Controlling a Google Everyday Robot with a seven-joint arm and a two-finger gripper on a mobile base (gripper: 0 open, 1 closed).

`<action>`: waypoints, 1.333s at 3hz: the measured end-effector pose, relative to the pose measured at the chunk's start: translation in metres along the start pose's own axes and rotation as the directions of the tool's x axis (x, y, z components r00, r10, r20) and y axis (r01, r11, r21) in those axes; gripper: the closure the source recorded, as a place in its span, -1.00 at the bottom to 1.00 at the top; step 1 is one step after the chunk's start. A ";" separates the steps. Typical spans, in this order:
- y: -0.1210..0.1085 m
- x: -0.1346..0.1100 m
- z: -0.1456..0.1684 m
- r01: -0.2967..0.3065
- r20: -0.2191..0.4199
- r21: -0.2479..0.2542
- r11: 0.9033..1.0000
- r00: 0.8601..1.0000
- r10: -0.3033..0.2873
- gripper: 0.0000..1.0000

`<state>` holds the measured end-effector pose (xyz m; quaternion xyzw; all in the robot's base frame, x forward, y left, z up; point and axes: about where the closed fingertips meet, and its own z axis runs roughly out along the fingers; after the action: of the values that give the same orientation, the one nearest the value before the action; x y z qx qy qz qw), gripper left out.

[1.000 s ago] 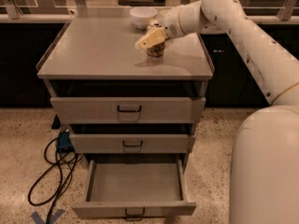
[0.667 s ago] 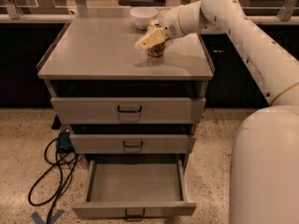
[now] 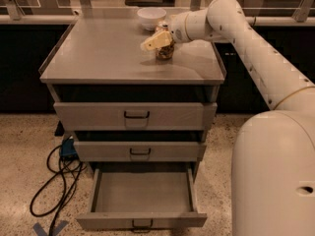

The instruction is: Place orange can into bottom drawer

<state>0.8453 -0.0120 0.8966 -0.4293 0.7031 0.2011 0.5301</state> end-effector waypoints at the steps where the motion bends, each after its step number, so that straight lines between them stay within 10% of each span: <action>1: 0.000 0.000 0.000 0.000 0.000 0.000 1.000 1.000 0.000 -1.00; 4: 0.000 0.000 0.000 0.000 0.000 0.000 1.000 1.000 0.000 0.28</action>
Offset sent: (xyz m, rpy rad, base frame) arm 0.0000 0.0000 0.0000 0.0000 0.0000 0.0000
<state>0.8453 -0.0118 0.8965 -0.4293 0.7031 0.2012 0.5300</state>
